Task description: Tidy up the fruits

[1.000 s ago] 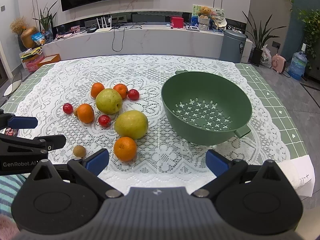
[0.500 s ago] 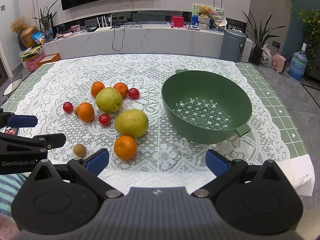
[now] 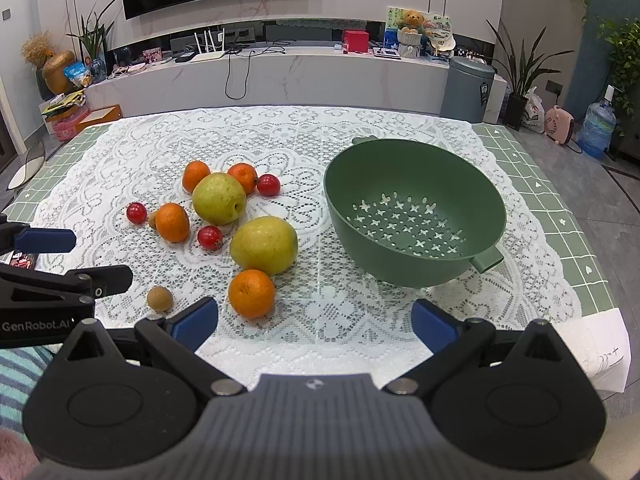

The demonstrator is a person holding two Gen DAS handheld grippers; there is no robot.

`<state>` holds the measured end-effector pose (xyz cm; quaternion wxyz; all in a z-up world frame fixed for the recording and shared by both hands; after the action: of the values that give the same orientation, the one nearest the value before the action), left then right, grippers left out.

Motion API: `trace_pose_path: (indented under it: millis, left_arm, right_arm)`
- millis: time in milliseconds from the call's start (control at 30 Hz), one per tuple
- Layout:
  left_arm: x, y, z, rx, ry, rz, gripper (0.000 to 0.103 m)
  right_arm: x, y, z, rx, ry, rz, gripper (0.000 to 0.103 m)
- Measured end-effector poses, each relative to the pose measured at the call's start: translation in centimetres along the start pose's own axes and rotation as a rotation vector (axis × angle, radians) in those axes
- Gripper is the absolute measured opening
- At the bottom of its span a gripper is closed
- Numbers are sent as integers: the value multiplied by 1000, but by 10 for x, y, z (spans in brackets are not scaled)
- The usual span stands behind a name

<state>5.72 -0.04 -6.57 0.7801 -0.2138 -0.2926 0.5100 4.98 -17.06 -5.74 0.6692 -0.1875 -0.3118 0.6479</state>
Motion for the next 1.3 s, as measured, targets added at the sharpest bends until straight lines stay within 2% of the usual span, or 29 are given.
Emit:
trace_pose_path:
  millis: [1167,1300]
  left_arm:
    - [-2,1,0,2,1,2,85]
    - [-4,2,-3,5,13,6,85]
  right_arm:
    - [0,2,-7,29,-8,-3,99]
    - [0,3,-10,36,-30,-19,99]
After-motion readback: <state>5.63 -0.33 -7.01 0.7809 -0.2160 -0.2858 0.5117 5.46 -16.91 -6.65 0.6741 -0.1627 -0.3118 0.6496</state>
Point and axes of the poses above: each gripper's, at about its wrist camera, not at the fingertips, and z roughly against the way its jaws point, x to its left, y to its underside, the point moved 9 cm from there along -z, roughly the way its jaws point, and after that the axes turned 13 degrees about -z, right-handed, at the moved point
